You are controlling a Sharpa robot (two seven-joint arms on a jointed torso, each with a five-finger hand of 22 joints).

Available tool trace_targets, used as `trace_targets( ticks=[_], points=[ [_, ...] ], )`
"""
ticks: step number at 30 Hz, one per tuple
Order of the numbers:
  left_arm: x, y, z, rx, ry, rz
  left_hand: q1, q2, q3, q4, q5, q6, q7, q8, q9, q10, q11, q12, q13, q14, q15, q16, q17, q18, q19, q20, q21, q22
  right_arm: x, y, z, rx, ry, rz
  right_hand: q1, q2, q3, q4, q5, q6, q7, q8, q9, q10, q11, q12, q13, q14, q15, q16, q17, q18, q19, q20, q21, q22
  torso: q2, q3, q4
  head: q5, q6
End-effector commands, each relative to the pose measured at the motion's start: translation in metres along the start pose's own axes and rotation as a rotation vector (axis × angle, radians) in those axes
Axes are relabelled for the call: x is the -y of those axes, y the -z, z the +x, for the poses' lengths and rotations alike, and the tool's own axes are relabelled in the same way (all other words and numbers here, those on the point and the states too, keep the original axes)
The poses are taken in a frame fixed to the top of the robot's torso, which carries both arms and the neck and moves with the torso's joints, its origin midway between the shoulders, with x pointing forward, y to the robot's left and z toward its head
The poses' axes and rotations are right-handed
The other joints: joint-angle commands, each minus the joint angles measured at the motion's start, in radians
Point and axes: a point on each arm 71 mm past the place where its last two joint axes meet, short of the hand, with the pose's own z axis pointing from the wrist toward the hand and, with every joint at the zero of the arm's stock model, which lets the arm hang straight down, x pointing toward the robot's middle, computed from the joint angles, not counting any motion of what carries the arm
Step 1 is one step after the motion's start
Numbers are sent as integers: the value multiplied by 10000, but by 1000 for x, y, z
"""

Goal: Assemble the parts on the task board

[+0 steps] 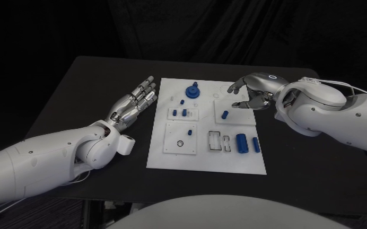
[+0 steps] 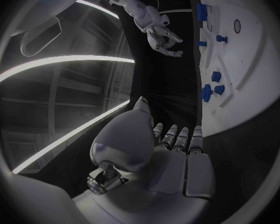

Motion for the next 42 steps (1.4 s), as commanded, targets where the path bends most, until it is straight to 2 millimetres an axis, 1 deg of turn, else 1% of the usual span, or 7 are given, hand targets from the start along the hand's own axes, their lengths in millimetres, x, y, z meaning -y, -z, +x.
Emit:
trace_targets(
  ticks=[1,9,12,15,25,29,42],
  points=[
    [9,1,0,149,-69,1243,109,72,27,14,171,93,59,-23,10,2,-32,42,-2,-3,-4,-35,-8,214,-1,100,-44,-16,5,2,9,-491,211,397,-16,29,-105,9,-34,1,-30,-76,-68,14,25,-82,-71,-5,-19,-47,-35,-134,-18,-12,-74,1468,11,31,-6,-59,-1],
    [8,0,0,121,-50,1271,428,52,128,16,678,142,291,-19,14,5,71,101,5,-3,-64,-35,-8,303,-9,90,-53,-70,8,0,31,-946,211,324,308,104,-211,-6,9,9,121,-108,-388,324,17,-329,-454,47,-15,-24,-23,-156,55,-10,20,1497,8,45,-38,-104,-1],
    [9,0,0,119,-54,1339,583,59,166,29,873,206,670,-10,23,52,287,266,28,-3,-416,-35,-8,-24,-19,-595,-64,-131,7,-1,36,-1015,172,249,425,149,-240,-21,38,139,301,-76,-496,510,-93,-432,-620,47,-131,-44,-55,-145,61,-91,9,1496,4,40,-34,-117,-1],
    [9,0,0,144,-80,1399,680,50,164,28,979,257,1273,-5,29,106,53,408,45,-3,-698,-35,-8,-329,-17,-1180,-64,-139,6,-2,42,-1087,128,153,490,169,-266,-25,65,263,414,-39,-561,599,-154,-515,-735,52,-197,-54,-67,-148,67,-150,3,1497,5,42,0,-160,-1],
    [9,-1,-1,146,-84,1414,728,56,171,25,1117,284,1453,-2,32,105,14,418,44,-3,-710,-35,-8,-431,-24,-1292,-73,-179,4,-6,55,-1101,23,-14,911,327,-150,-191,751,426,519,-63,-842,1015,-106,-763,-1111,127,-162,-22,-18,-179,142,-160,86,1526,2,38,11,-186,-1],
    [8,-1,0,123,-65,1403,748,52,174,24,1166,300,1444,1,34,106,24,424,45,-3,-707,-35,-8,-451,-26,-1308,-75,-187,1,-9,57,-1086,13,-152,894,374,-134,-157,767,421,537,-80,-891,1128,-95,-773,-1158,131,-127,-23,-23,-185,150,-139,95,1529,10,32,-28,-127,-1],
    [5,-1,3,-16,90,1277,947,50,233,18,1420,586,1620,48,73,119,145,485,51,-3,-607,-35,-8,-591,-24,-1341,-73,-185,-8,-19,58,-857,-11,-555,867,406,-104,-46,776,783,665,51,-968,1748,-90,-763,-1335,220,45,79,105,-221,242,-2,252,1572,-12,41,17,-160,-1]
  ],
)
